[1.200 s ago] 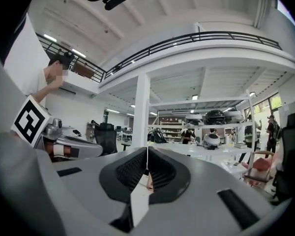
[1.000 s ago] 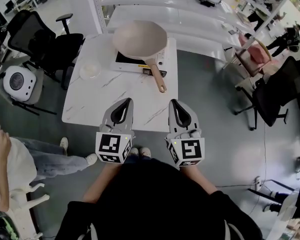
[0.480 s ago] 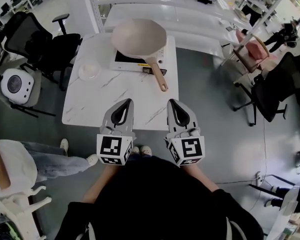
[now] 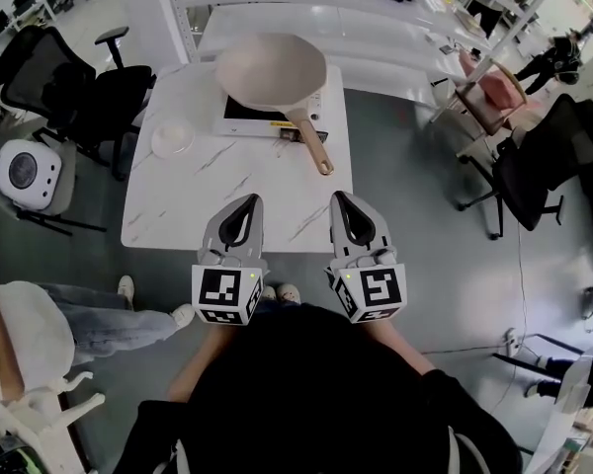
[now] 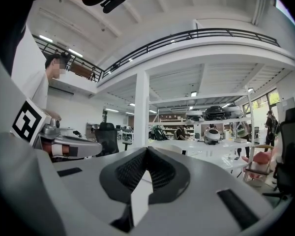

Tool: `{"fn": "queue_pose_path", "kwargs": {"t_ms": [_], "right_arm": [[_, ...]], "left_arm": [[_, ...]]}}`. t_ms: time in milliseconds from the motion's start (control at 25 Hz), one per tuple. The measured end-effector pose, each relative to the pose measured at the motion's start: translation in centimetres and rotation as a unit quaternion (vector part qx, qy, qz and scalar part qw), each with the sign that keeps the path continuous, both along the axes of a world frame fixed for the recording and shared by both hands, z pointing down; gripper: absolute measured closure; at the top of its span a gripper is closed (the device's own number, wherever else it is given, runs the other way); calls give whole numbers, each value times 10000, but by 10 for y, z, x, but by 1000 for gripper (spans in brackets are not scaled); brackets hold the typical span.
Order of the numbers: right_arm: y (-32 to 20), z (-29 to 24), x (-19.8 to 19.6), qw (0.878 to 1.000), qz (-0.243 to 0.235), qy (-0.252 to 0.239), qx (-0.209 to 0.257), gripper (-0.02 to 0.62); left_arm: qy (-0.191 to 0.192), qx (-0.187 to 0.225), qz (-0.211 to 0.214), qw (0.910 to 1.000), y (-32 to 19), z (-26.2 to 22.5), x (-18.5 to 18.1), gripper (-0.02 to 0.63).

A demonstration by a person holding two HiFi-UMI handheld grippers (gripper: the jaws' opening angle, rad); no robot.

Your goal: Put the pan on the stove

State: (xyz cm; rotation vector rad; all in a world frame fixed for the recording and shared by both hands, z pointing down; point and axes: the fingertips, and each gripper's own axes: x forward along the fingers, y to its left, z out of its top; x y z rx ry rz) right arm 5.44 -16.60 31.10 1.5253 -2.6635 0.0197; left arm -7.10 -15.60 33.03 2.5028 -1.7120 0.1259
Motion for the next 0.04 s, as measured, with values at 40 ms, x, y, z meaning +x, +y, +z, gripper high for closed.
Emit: {"fn": "queue_pose_path", "kwargs": {"t_ms": [40], "right_arm": [[0, 0, -1, 10000, 9, -7, -5, 575]], "left_arm": [[18, -5, -1, 10000, 0, 1, -1, 598]]}}
